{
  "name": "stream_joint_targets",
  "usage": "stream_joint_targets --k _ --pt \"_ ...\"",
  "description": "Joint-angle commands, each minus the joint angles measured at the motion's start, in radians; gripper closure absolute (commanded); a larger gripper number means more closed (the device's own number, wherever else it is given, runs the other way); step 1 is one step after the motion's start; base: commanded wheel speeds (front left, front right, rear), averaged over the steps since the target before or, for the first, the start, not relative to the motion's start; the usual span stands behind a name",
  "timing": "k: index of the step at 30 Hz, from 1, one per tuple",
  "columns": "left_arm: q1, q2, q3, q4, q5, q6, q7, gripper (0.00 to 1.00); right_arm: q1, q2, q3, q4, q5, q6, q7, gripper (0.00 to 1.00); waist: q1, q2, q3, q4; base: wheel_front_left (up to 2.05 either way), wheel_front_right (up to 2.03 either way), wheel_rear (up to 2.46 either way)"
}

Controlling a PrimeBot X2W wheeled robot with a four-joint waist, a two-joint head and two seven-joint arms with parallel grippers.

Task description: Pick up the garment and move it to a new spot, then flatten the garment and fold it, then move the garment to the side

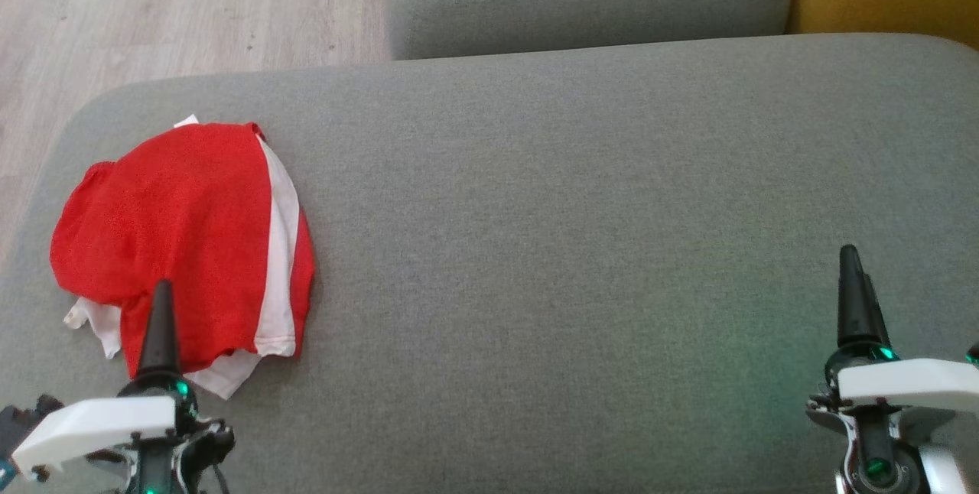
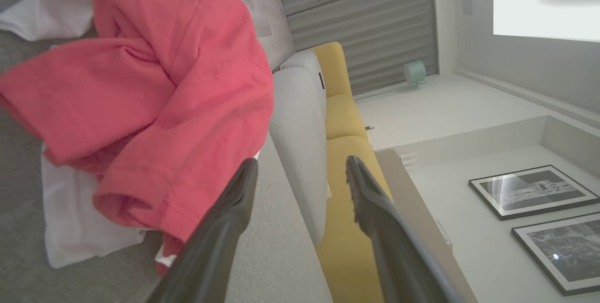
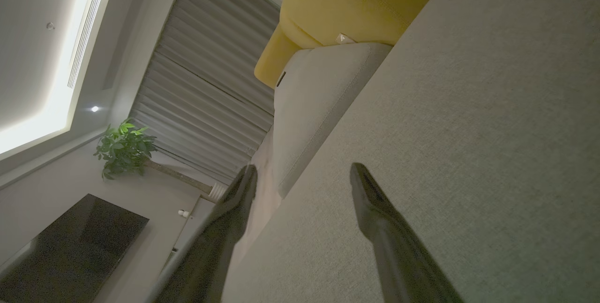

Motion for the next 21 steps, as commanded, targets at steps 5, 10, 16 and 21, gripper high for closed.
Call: stream_joint_targets --k 5,10,16,21 --pt "-0.052 0.013 -0.01 -0.087 0.101 0.014 -0.022 0.0 -0.05 -0.006 0.03 -0.066 -0.102 0.0 -0.024 0.0 0.0 0.0 0.002 -0.003 0.0 0.0 0.0" --pt "-0.046 0.014 -0.044 -0.128 0.213 0.027 -0.036 0.0 -0.05 -0.007 0.046 -0.078 -0.183 0.0 -0.039 0.0 0.0 0.0 0.004 -0.005 0.0 0.0 0.0" --pt "-0.041 0.014 -0.093 -0.157 0.355 0.04 -0.054 0.0 -0.05 -0.007 0.066 -0.078 -0.287 0.0 -0.057 0.0 0.0 0.0 0.004 -0.005 0.0 0.0 0.0" --pt "-0.037 0.015 -0.134 -0.167 0.462 0.053 -0.069 0.0 -0.05 -0.007 0.078 -0.077 -0.369 0.0 -0.071 0.0 0.0 0.0 0.004 -0.004 0.0 0.0 0.0"
